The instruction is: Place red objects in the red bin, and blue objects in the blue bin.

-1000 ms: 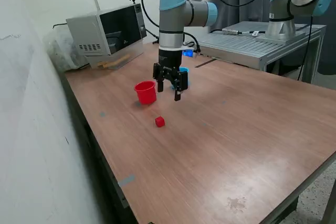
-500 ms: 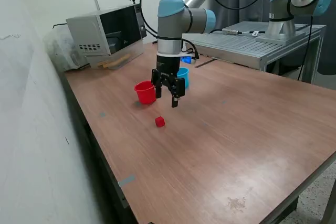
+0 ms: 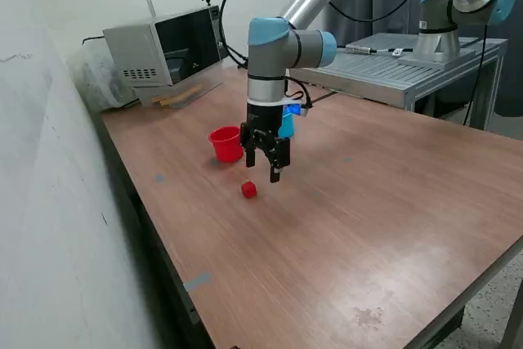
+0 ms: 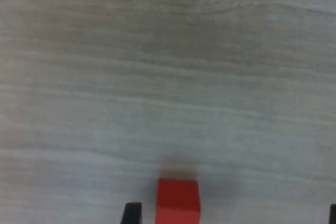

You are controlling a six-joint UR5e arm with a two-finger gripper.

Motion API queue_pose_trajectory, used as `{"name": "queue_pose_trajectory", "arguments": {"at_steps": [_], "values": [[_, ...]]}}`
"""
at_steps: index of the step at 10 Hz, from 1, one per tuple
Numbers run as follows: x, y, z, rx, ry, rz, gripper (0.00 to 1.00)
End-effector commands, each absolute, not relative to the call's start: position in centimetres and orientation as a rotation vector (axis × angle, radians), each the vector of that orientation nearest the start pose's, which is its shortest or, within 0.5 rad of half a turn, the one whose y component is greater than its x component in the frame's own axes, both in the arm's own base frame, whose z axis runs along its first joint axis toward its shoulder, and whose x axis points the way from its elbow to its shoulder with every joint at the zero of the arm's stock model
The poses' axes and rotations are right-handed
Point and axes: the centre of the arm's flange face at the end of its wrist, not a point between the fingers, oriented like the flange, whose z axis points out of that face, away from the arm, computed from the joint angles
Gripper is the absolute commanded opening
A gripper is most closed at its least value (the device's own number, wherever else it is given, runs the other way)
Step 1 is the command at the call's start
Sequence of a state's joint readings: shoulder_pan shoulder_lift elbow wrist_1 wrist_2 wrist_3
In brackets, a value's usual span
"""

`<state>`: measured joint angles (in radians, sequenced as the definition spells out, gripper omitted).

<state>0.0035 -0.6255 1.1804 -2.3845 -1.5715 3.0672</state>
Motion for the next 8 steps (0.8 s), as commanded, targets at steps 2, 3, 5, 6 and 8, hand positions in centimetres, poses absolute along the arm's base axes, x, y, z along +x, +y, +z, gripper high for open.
{"name": "queue_pose_trajectory", "arguments": {"at_steps": [2,3,5,6,8], "values": [[-80.9,-13.7,9.7,-2.416,2.241,0.300,0.00],[-81.4,-13.7,10.4,-2.422,2.247,0.323,0.00],[-82.0,-13.4,11.1,-2.421,2.255,0.350,0.00],[-82.1,-13.1,11.2,-2.416,2.258,0.356,0.00],[-82.5,-12.7,11.7,-2.414,2.267,0.374,1.00]]}}
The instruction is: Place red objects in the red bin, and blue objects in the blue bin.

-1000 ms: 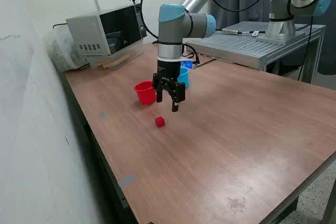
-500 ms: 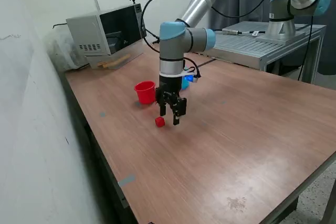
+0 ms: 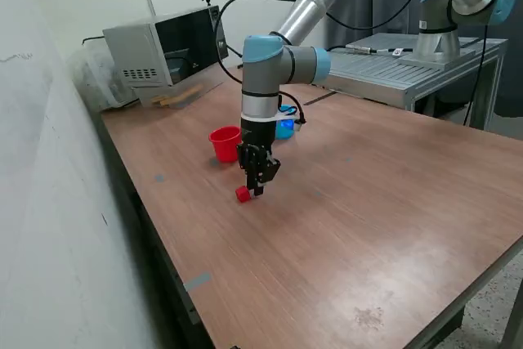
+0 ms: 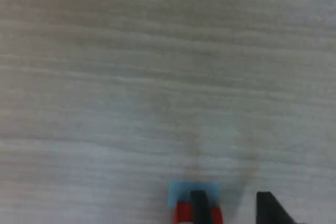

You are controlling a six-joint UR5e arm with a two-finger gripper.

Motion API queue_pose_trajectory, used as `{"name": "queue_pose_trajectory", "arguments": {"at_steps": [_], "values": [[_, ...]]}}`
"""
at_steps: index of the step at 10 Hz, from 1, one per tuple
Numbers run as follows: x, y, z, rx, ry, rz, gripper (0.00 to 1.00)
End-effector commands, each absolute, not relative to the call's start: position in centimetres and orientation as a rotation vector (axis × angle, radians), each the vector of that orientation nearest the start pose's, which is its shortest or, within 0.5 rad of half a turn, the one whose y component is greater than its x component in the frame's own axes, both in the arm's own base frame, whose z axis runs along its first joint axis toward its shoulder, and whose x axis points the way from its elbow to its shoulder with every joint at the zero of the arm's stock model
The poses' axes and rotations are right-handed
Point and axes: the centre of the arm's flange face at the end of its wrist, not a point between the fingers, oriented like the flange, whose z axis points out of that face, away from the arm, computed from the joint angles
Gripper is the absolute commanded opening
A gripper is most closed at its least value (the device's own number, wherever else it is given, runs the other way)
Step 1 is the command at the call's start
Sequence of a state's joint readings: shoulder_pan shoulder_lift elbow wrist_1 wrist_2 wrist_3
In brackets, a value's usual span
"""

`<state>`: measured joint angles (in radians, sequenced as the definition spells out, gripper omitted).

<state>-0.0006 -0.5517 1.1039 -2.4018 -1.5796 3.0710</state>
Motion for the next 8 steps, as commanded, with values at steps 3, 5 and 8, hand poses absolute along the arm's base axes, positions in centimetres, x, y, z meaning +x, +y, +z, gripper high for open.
{"name": "queue_pose_trajectory", "arguments": {"at_steps": [3,5,8], "values": [[-82.3,-12.7,12.3,-2.415,2.266,0.380,1.00],[-82.5,-12.7,12.8,-2.419,2.269,0.392,1.00],[-83.0,-12.7,13.5,-2.429,2.280,0.410,1.00]]}}
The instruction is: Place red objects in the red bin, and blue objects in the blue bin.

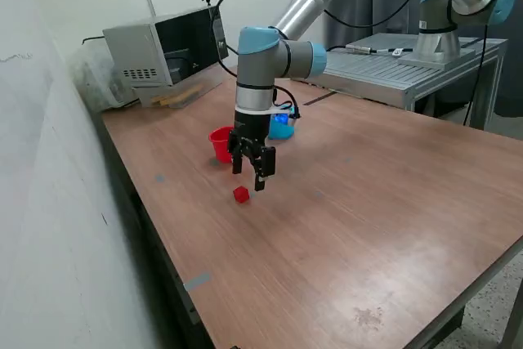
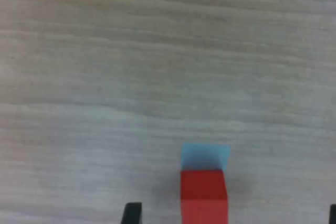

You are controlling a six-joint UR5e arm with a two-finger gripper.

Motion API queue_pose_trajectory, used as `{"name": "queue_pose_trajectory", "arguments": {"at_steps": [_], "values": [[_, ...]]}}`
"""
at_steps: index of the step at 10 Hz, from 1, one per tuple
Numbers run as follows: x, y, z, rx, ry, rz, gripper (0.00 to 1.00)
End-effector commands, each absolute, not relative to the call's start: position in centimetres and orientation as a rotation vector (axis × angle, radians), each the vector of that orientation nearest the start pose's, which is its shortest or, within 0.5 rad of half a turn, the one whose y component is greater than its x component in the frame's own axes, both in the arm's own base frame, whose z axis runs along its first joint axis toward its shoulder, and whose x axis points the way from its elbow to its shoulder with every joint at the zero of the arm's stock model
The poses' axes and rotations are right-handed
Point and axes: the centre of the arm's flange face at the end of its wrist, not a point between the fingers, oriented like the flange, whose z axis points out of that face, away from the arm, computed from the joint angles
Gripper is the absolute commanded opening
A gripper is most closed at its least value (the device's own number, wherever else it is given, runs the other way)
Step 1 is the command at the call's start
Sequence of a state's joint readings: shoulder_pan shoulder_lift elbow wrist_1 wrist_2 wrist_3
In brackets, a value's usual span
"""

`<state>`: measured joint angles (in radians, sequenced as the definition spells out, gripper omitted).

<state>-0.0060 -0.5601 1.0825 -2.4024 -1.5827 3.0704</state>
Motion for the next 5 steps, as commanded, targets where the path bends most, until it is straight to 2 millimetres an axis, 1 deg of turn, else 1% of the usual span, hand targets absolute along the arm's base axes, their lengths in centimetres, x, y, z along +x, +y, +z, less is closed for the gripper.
{"name": "queue_pose_trajectory", "arguments": {"at_steps": [1,4,5], "values": [[-83.1,-12.6,13.5,-2.430,2.285,0.422,1.00],[-83.2,-12.6,12.8,-2.432,2.285,0.415,1.00],[-83.1,-12.6,12.2,-2.429,2.282,0.405,0.00]]}}
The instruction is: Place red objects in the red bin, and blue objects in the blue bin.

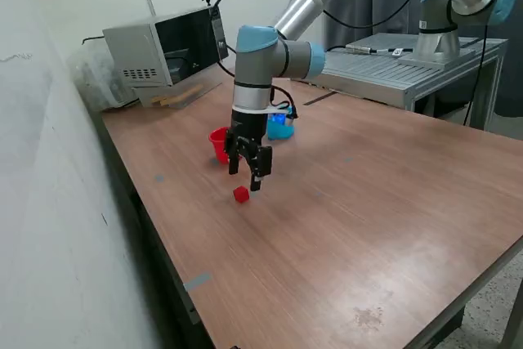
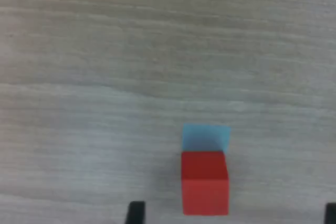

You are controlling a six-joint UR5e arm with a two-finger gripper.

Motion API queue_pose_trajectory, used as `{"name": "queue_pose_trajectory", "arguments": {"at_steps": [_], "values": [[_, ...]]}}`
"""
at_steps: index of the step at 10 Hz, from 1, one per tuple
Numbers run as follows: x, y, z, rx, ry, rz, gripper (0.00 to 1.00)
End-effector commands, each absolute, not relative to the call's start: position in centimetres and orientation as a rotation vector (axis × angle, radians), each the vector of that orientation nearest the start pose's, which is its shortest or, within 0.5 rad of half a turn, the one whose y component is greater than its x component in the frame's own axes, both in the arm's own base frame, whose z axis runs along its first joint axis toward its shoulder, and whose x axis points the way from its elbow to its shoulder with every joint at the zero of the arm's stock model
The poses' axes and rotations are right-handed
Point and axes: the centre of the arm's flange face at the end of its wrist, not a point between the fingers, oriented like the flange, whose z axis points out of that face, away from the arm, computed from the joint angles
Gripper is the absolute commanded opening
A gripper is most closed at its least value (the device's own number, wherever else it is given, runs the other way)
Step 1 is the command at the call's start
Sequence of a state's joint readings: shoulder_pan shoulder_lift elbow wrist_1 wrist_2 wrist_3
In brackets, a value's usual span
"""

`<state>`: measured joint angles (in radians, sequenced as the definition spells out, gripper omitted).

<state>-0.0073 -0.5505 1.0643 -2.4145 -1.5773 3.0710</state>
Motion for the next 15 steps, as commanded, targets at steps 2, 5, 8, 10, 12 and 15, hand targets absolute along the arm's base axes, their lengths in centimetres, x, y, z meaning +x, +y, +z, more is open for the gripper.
{"name": "queue_pose_trajectory", "arguments": {"at_steps": [2,5,8,10,12,15], "values": [[-82.9,-12.5,11.3,-2.423,2.280,0.385,0.00],[-82.9,-12.4,11.3,-2.421,2.281,0.385,0.00],[-82.9,-12.3,11.3,-2.422,2.282,0.390,0.00],[-83.0,-12.3,11.7,-2.426,2.277,0.400,0.00],[-82.4,-12.1,14.4,-2.438,2.278,0.430,0.00],[-81.1,-12.3,20.8,-2.463,2.297,0.505,1.00]]}}
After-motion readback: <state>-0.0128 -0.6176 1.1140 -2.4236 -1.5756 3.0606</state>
